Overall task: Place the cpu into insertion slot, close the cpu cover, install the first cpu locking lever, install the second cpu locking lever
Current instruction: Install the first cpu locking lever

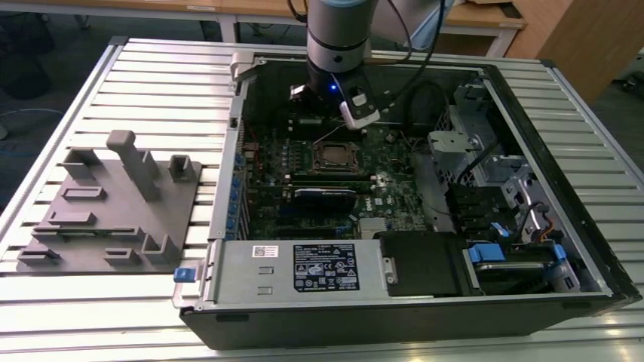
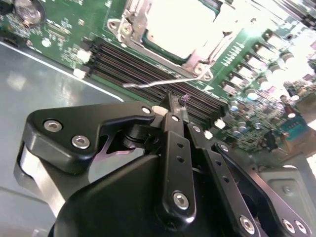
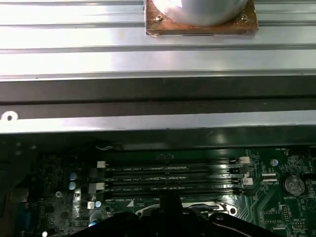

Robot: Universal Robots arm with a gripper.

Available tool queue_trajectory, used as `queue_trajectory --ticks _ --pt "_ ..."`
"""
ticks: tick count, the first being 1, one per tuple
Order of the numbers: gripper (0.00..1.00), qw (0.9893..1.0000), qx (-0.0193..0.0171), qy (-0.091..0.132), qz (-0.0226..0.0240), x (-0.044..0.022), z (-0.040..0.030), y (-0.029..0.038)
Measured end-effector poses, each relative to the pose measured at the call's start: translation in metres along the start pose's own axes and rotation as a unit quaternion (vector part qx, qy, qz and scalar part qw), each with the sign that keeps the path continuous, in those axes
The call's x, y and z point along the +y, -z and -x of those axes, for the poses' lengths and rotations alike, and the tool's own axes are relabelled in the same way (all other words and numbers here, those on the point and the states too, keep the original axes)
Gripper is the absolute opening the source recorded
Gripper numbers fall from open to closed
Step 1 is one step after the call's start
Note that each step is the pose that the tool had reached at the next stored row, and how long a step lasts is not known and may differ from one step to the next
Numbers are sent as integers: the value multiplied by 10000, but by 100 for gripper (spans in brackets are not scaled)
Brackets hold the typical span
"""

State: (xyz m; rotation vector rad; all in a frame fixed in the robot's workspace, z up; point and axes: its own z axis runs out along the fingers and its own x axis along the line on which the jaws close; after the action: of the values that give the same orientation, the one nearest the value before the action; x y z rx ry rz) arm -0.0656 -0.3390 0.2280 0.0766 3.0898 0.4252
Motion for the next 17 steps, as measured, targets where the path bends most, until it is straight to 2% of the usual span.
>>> queue_trajectory --ticks 5,11,17 --pt "10 10000 -16 -54 0 9 74 -30" --pt "10 10000 -17 -59 -3 11 79 -33" --pt "10 10000 -19 -64 -4 12 126 -38"
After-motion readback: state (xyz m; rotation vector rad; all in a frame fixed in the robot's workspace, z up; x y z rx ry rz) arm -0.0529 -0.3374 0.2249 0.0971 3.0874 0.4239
